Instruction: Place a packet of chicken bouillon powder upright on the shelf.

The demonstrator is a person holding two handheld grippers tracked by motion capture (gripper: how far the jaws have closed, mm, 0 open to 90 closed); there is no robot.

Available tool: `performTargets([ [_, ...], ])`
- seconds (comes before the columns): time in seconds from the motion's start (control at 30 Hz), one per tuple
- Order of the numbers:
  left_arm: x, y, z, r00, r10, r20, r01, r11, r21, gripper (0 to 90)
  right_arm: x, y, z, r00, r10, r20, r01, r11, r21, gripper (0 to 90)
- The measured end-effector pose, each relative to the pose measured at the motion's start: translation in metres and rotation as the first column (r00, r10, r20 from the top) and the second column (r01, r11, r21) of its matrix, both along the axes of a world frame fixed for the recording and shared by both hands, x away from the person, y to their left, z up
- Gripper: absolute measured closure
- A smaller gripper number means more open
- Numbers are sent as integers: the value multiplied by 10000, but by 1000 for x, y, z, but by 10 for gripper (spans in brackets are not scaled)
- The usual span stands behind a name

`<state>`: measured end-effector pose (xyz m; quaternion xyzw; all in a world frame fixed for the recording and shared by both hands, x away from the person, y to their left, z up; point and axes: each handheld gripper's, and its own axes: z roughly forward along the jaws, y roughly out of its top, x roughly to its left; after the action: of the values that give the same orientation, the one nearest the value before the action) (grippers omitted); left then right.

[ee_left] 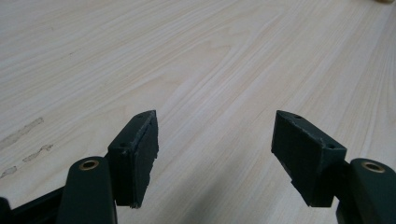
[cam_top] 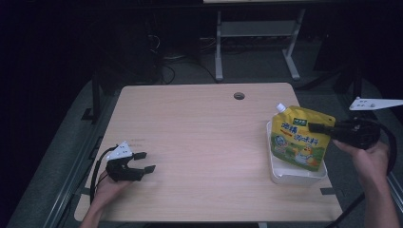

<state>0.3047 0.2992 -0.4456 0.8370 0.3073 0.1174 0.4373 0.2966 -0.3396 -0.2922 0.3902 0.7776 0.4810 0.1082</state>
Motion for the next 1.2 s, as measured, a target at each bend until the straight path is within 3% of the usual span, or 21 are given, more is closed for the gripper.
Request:
performTargets([
  [0.5,0,1,0,10000,47,22,-47,10000,-45,314,-2,-6,-8,9999,-87,59,85,9995,307,897],
  [0.67,0,0,0,10000,15,13,-15,10000,-20,314,-3,-7,-9,10000,-58,-22,59,9998,180,897],
  [0.8,0,0,0,10000,11,8,-11,10000,-5,314,-2,-8,-17,9996,-153,-227,153,9999,-28,897],
  [1.2,0,0,0,10000,5,-12,-5,10000,30,314,-1,-11,-41,9979,-378,-525,391,9990,227,895],
])
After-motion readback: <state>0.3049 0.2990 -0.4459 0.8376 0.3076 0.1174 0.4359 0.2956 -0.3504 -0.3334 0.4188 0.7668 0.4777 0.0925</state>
